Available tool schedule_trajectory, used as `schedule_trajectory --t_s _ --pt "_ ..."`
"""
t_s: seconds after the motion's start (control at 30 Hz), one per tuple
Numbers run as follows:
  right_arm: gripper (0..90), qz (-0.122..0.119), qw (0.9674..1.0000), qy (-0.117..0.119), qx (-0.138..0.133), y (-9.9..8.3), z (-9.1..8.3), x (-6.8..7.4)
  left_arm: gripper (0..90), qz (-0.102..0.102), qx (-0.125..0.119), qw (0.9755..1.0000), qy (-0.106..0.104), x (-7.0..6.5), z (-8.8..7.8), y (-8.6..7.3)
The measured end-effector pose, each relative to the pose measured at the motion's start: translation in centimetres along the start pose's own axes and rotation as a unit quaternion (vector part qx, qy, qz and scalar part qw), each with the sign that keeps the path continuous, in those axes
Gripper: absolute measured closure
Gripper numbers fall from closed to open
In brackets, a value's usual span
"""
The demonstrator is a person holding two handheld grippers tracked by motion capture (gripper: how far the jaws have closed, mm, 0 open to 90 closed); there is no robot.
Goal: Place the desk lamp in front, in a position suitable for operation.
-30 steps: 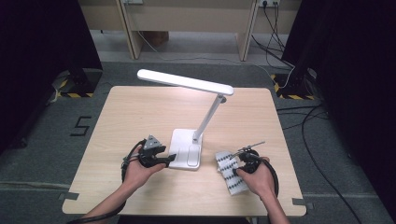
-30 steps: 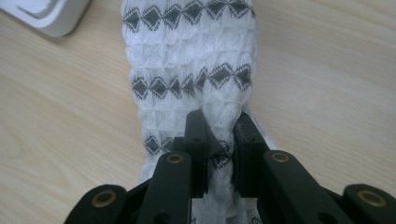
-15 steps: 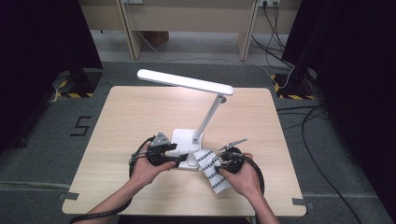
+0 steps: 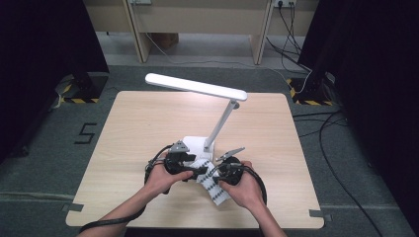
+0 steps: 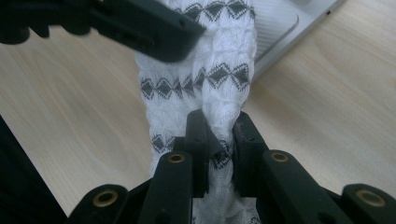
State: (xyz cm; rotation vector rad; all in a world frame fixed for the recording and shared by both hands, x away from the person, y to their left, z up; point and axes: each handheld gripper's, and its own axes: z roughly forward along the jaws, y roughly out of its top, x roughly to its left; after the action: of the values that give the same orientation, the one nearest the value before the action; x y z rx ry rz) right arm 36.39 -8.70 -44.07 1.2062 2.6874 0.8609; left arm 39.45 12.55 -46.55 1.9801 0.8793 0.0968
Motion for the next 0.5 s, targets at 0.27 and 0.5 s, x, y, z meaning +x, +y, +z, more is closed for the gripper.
schedule_trajectory --t_s 0.27,0.5 --pt "80.0 -0.025 0.9996 0.001 -0.009 0.39 0.18 0.32 38.1 -0.001 0.004 0.9997 -0.024 0.02 0.01 -0.13" --pt "80.1 -0.027 0.9995 -0.001 -0.016 0.73 0.01 0.48 64.7 0.005 -0.008 0.9989 -0.046 -0.03 -0.47 -0.22"
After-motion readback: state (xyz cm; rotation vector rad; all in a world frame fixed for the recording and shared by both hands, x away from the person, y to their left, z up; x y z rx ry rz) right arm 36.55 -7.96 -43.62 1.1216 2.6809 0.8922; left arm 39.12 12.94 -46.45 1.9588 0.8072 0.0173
